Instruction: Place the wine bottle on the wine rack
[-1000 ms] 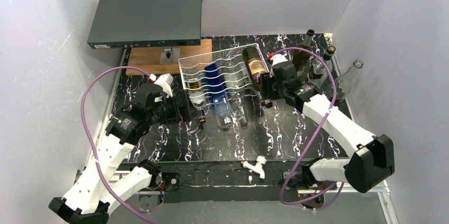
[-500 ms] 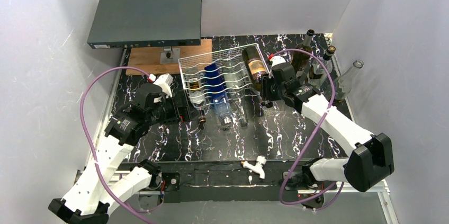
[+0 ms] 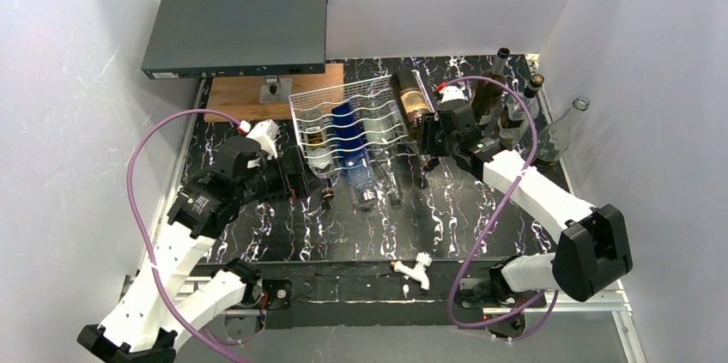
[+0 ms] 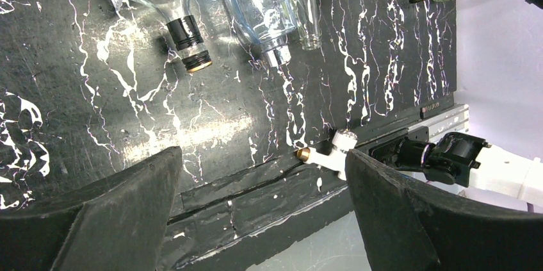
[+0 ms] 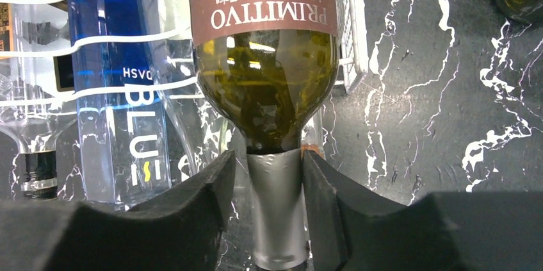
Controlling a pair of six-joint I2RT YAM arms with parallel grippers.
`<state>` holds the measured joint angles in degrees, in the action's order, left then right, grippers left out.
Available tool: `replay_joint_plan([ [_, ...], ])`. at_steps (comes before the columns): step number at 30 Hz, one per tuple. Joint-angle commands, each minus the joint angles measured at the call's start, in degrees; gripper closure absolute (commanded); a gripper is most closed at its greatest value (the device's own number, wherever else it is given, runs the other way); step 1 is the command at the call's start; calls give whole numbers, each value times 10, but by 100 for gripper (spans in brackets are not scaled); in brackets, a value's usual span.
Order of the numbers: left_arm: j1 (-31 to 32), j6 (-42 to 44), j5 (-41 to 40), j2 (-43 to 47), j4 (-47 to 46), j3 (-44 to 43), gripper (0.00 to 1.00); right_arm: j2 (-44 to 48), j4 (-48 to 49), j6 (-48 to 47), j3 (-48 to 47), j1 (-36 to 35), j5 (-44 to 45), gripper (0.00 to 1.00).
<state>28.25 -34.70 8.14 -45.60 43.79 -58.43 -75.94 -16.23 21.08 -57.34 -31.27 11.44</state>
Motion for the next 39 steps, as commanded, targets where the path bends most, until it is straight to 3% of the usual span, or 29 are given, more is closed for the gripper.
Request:
replay_joint_plan([
  [1,1,1,2,9,10,-6,2,-5,33,5,-12,-3,6,45],
  [8,1,2,3,12,13,-6,2,16,-27,-31,-63,-4,27,19],
  [12,1,6,0,13,14,-6,2,31,-75,-57,-106,-3,66,10],
  [18,1,9,2,9,14,-14,2,36,-111,-102,-182,0,149,6],
  [28,2,9,2,22,21,-14,2,-41,-130,-135,-343,16,319,2],
  [32,1,9,0,29,28,-17,2,-78,-135,-129,-392,68,301,2],
  [35,2,9,-3,38,38,-18,2,-122,-130,-118,-433,168,228,2],
  [39,1,7,-3,46,43,-22,2,-184,-115,-135,-473,216,173,2],
])
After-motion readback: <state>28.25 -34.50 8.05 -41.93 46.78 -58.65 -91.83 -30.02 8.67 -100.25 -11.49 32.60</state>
